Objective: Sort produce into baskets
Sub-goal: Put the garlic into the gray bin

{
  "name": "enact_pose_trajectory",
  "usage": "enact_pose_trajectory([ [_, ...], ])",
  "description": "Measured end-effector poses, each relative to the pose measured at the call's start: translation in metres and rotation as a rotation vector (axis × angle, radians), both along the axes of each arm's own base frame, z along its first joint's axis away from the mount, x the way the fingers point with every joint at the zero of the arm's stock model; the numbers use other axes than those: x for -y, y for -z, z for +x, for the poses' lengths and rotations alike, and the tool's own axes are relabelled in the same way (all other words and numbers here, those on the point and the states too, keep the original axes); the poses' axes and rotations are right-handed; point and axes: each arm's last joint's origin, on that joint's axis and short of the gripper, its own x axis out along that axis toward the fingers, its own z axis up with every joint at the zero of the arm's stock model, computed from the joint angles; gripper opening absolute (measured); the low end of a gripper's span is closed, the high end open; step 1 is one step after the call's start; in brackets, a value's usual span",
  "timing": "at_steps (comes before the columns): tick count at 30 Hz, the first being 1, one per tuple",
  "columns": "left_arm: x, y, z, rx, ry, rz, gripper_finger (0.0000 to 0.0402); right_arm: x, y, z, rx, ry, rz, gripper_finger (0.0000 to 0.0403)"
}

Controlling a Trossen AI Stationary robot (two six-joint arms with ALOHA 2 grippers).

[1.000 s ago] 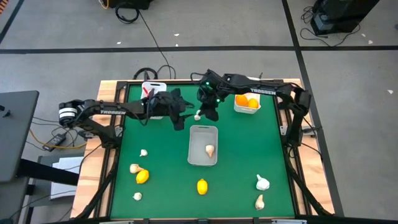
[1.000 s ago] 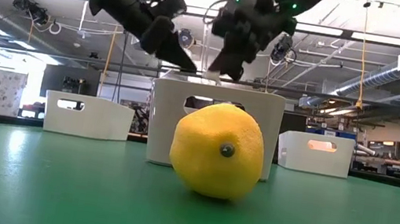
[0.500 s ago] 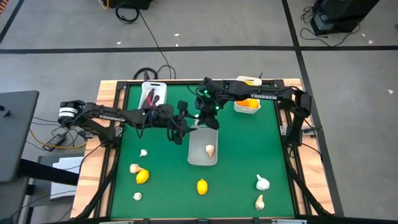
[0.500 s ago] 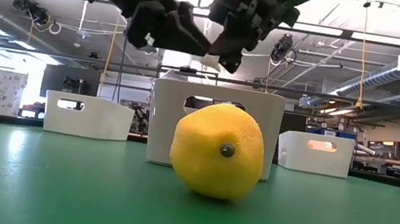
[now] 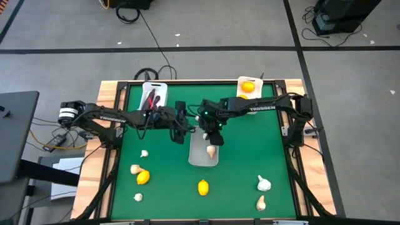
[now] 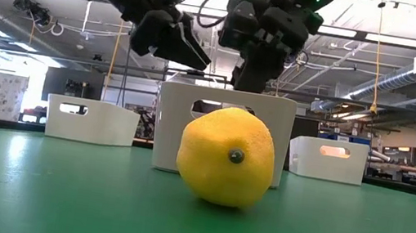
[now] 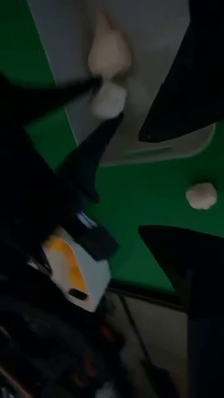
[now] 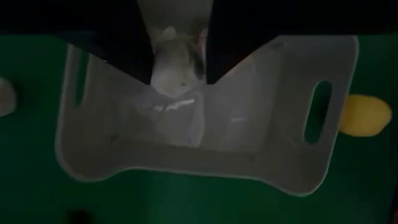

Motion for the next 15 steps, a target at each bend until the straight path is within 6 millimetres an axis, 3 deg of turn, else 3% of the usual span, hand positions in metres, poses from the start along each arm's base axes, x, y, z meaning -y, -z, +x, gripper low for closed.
enact_pose_trajectory([
  [6, -0.022, 0.001, -0.004, 0.020, -0.133, -0.094, 0.0236, 0.011, -0.011, 0.005, 0.044, 0.071, -0.078, 0.0216],
  [15, -0.051, 0.011, -0.015, -0.051, -0.297, -0.198, 0.0236, 0.059, -0.028, 0.004, 0.105, 0.218, -0.264, 0.0218],
])
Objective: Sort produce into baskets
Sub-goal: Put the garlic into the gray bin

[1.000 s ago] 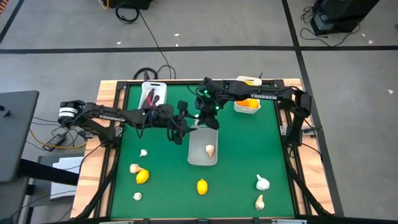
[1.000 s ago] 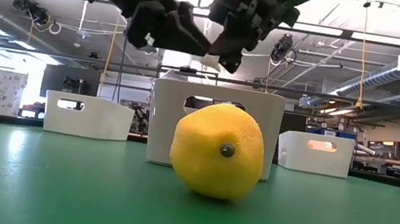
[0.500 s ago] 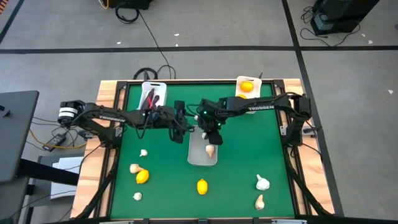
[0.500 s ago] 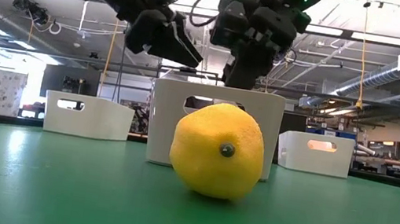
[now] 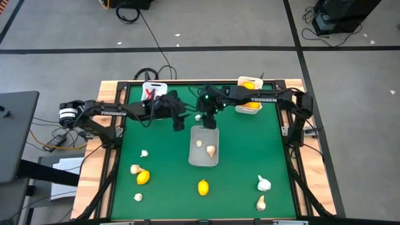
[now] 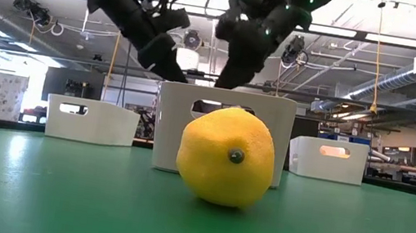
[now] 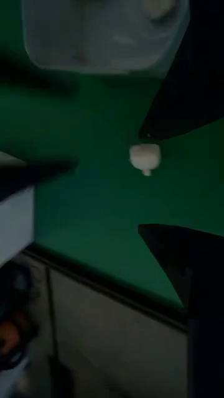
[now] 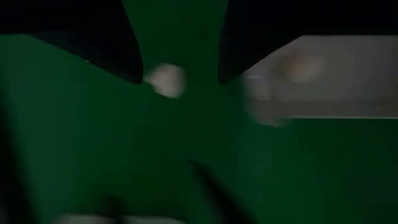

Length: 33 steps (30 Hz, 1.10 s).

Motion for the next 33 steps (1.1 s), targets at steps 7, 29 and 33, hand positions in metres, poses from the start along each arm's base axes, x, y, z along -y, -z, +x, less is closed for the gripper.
enact_pose_trajectory([
  [7, -0.007, 0.024, 0.011, -0.064, 0.049, -0.023, 0.0236, 0.040, 0.024, -0.017, -0.031, 0.101, 0.103, 0.0215],
  [29, -0.051, 0.106, 0.057, -0.063, 0.258, -0.125, 0.0236, 0.036, 0.028, -0.021, -0.062, 0.090, 0.193, 0.0215],
  [33, -0.057, 0.110, 0.058, -0.060, 0.223, -0.159, 0.0223, 0.036, 0.028, -0.021, -0.061, 0.090, 0.192, 0.0215],
])
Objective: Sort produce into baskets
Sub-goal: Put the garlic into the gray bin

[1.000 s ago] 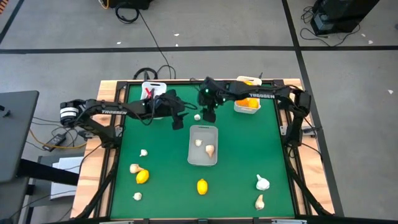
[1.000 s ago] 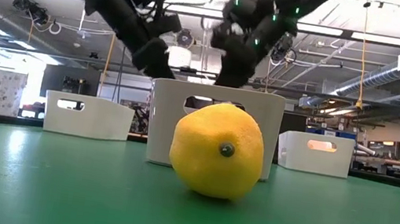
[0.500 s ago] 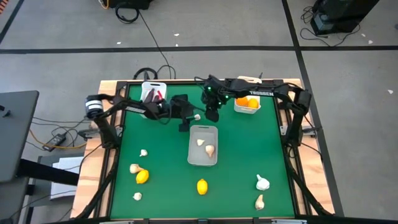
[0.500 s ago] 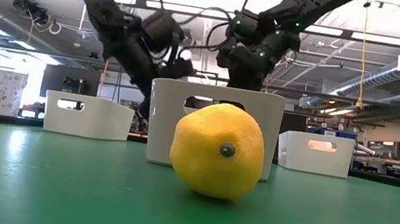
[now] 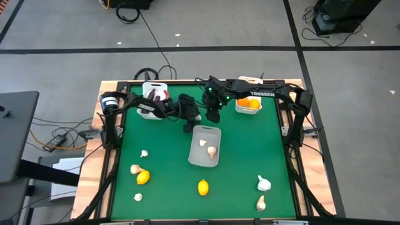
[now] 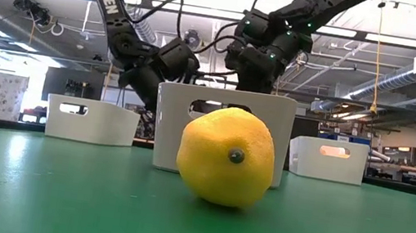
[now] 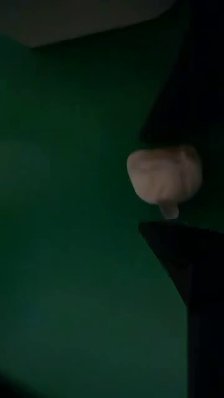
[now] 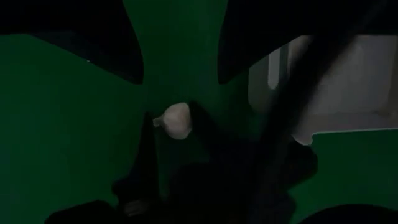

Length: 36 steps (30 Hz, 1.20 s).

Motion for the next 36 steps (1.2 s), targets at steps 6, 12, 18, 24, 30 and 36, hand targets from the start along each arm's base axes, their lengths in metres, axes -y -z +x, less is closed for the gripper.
enact_pose_trajectory([
  [6, -0.014, -0.004, -0.006, 0.015, -0.090, -0.045, 0.0140, 0.000, 0.000, 0.000, -0.004, 0.000, 0.002, 0.0214],
  [12, -0.024, -0.031, -0.017, 0.053, -0.150, -0.040, 0.0100, -0.007, 0.003, -0.004, -0.065, -0.003, 0.022, 0.0204],
  [18, -0.013, -0.075, -0.027, 0.126, -0.129, -0.011, 0.0117, -0.022, 0.005, -0.005, -0.143, -0.030, 0.041, 0.0191],
  [24, 0.022, -0.089, -0.020, 0.204, 0.173, -0.153, 0.0118, -0.041, 0.006, -0.001, -0.176, -0.057, 0.023, 0.0189],
  [30, 0.065, -0.088, -0.008, 0.199, 0.341, -0.181, 0.0119, -0.050, 0.010, -0.008, -0.337, 0.043, -0.104, 0.0189],
  [36, 0.100, -0.087, -0.001, 0.185, 0.409, -0.052, 0.0121, -0.061, 0.005, -0.020, -0.459, 0.115, -0.134, 0.0189],
])
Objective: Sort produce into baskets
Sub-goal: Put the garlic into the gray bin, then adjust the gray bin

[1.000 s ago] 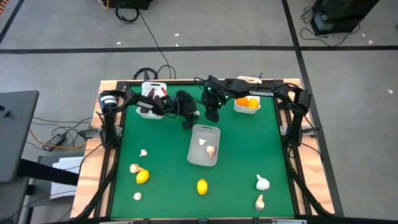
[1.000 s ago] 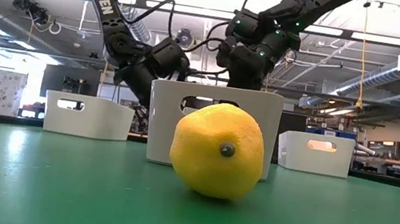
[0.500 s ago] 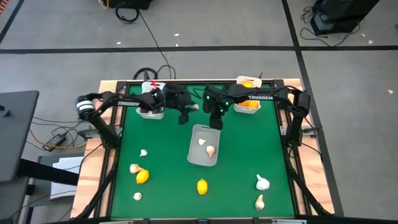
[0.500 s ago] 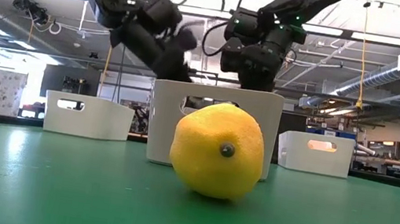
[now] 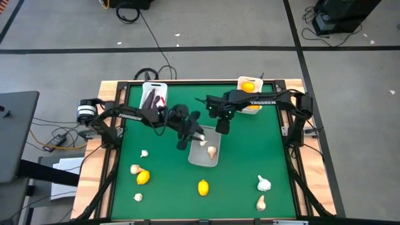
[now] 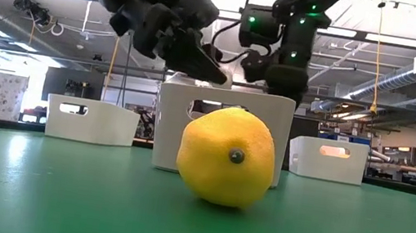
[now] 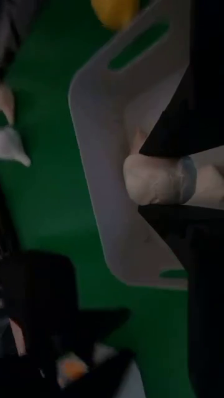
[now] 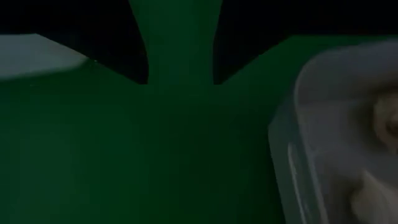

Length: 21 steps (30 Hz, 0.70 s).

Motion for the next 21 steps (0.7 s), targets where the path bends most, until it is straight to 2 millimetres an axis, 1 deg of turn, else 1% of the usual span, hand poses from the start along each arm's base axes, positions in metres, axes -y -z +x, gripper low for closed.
enact_pose_trajectory([
  [4, 0.008, 0.001, 0.001, -0.014, -0.070, 0.061, 0.0138, -0.015, -0.006, -0.006, -0.055, 0.041, -0.034, 0.0189],
  [7, 0.009, 0.006, 0.003, -0.037, -0.086, 0.050, 0.0167, -0.030, -0.007, -0.006, -0.070, 0.053, -0.034, 0.0189],
  [9, 0.009, 0.015, 0.005, -0.067, -0.100, 0.029, 0.0191, -0.043, -0.007, -0.005, -0.075, 0.049, -0.030, 0.0189],
  [12, 0.008, 0.027, 0.008, -0.106, -0.133, 0.007, 0.0228, -0.063, 0.000, -0.006, -0.082, 0.033, -0.021, 0.0189],
  [15, 0.006, 0.031, 0.009, -0.138, -0.243, -0.020, 0.0251, -0.081, 0.013, -0.009, -0.083, 0.058, -0.019, 0.0189],
  [18, 0.005, 0.029, 0.008, -0.138, -0.279, -0.040, 0.0259, -0.092, 0.027, -0.006, -0.012, 0.067, -0.013, 0.0189],
  [21, 0.006, 0.024, 0.007, -0.118, -0.275, -0.041, 0.0258, -0.096, 0.033, 0.001, 0.093, 0.045, -0.008, 0.0189],
])
